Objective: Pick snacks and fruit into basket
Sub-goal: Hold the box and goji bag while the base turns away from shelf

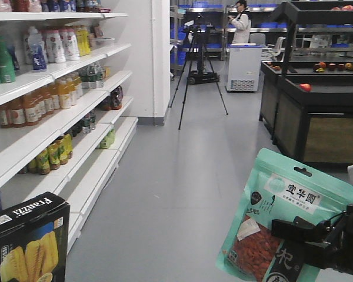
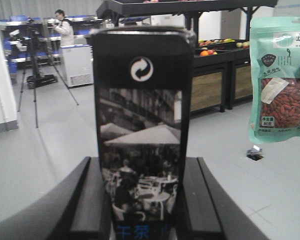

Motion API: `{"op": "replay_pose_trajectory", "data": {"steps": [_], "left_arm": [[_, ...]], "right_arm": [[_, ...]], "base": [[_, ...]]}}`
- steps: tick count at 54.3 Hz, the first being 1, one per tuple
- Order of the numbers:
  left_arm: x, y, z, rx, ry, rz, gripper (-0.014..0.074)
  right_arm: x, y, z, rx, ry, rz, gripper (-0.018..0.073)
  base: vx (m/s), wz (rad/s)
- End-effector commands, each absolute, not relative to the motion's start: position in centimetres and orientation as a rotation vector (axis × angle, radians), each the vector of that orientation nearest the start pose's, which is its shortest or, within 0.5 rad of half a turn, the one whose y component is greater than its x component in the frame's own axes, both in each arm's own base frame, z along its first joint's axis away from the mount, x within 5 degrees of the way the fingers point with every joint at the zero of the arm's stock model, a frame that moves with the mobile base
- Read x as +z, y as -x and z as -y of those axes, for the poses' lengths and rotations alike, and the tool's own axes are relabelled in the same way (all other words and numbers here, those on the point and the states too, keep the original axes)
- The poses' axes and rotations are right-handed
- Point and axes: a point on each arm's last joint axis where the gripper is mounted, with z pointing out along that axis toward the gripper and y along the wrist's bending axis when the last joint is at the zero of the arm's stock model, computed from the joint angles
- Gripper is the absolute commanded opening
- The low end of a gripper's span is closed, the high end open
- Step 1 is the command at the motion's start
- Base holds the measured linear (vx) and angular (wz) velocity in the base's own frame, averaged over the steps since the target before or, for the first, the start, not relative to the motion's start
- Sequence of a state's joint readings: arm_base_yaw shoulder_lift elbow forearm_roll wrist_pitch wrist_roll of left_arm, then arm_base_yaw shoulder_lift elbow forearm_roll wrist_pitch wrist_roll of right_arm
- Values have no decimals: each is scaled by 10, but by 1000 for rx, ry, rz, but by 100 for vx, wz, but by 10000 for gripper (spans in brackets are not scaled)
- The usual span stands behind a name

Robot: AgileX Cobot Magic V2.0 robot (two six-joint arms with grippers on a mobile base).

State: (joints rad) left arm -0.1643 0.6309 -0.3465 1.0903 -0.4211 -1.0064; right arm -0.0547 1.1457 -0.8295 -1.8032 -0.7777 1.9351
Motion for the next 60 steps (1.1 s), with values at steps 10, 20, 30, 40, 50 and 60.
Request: {"op": "replay_pose_trajectory", "data": {"steps": [10,20,30,40,50,60], "left_arm": [[307,-121,57,-443,-439,-1451,3],[307,-121,57,-443,-439,-1451,3],[307,-121,57,-443,-439,-1451,3],[307,-121,57,-443,-439,-1451,3],[307,-121,57,-443,-439,-1452,3],[307,-121,57,-443,-439,-1452,3]], "right_arm": [[346,-228,-49,720,388,-1877,-11],[346,-228,-49,721,388,-1877,-11],[346,-228,-49,723,390,-1877,-11],[346,-228,-49,722,389,-1877,-11],[346,-228,-49,722,389,-1877,-11],[346,-228,-49,722,389,-1877,-11]], "base": [[13,-40],[19,-49],[26,-48],[33,-43],[39,-41],[42,-39]]}}
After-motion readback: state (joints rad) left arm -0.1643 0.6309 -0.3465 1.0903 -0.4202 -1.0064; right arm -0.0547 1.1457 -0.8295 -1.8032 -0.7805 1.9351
